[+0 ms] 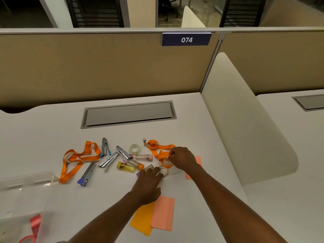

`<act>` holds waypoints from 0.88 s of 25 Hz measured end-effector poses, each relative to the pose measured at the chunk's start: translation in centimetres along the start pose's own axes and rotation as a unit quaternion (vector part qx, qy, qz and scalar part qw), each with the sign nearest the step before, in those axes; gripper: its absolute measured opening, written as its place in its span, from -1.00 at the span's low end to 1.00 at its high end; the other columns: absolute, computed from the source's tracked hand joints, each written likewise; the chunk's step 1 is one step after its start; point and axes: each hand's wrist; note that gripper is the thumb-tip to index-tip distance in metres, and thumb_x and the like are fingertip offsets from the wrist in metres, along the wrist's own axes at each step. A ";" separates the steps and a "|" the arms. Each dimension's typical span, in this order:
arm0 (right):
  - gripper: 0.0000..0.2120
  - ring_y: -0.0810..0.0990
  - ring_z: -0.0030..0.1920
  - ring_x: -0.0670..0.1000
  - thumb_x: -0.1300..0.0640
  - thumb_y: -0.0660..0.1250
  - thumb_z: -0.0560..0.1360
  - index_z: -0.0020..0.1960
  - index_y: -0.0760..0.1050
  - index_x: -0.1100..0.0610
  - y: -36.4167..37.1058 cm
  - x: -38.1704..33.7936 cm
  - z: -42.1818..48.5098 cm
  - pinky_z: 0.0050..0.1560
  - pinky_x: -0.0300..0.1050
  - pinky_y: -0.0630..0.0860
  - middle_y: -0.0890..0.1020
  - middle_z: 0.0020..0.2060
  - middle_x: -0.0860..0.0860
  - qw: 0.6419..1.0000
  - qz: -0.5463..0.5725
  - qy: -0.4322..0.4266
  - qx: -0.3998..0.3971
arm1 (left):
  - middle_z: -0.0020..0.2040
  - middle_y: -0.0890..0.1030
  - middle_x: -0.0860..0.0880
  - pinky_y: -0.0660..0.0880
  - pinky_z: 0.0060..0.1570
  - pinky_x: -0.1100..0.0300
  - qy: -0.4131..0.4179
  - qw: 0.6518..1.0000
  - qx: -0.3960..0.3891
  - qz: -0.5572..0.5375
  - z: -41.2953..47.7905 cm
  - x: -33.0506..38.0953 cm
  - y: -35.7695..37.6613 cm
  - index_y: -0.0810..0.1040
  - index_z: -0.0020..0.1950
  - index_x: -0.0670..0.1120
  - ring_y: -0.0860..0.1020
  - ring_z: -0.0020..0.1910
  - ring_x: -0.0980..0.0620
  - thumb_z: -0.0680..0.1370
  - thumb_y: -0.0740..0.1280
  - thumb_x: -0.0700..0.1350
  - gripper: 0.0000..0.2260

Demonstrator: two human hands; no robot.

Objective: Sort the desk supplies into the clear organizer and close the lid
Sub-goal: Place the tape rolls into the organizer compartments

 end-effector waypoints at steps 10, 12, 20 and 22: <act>-0.70 0.66 -0.20 0.04 -0.06 0.40 0.52 0.14 0.51 0.08 -4.7 -1.4 1.2 -0.28 -0.11 0.57 0.69 -0.08 0.08 0.745 0.645 0.164 0.043 | 0.50 0.24 -0.04 0.26 0.31 -0.08 0.040 0.999 -0.020 0.006 0.3 0.0 0.6 0.35 0.37 -0.02 0.33 0.32 -0.09 0.52 0.24 0.01 -0.58; -0.58 0.68 -0.11 0.08 -0.20 0.38 0.49 0.20 0.44 0.04 -2.5 -0.9 0.9 -0.22 -0.03 0.63 0.66 -0.02 0.08 0.777 0.585 0.215 0.084 | 0.50 0.25 -0.05 0.27 0.29 -0.10 0.040 0.999 -0.018 0.007 0.1 -0.1 0.8 0.37 0.37 -0.04 0.34 0.31 -0.11 0.51 0.23 0.01 -0.57; -0.70 0.54 0.17 0.07 0.05 0.26 0.56 0.29 0.44 -0.01 6.3 0.7 -4.8 0.05 -0.05 0.56 0.44 0.27 0.05 0.997 0.015 -0.037 0.071 | 0.31 0.42 -0.09 0.31 0.16 -0.04 0.033 0.999 -0.008 0.027 -1.0 0.3 1.0 0.42 0.35 -0.08 0.40 0.16 -0.11 0.52 0.23 0.01 -0.58; -0.69 0.50 0.25 0.06 0.07 0.22 0.57 0.30 0.45 -0.05 6.6 0.3 -5.4 0.10 -0.04 0.56 0.41 0.34 0.03 0.997 -0.012 -0.060 0.047 | 0.26 0.44 -0.10 0.32 0.14 -0.02 0.034 0.999 -0.009 0.032 -1.6 0.4 1.0 0.43 0.33 -0.09 0.41 0.13 -0.12 0.53 0.22 0.01 -0.60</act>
Point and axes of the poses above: each hand's wrist, its own z-axis towards the middle knuckle, its own y-axis out of the palm, x = y × z
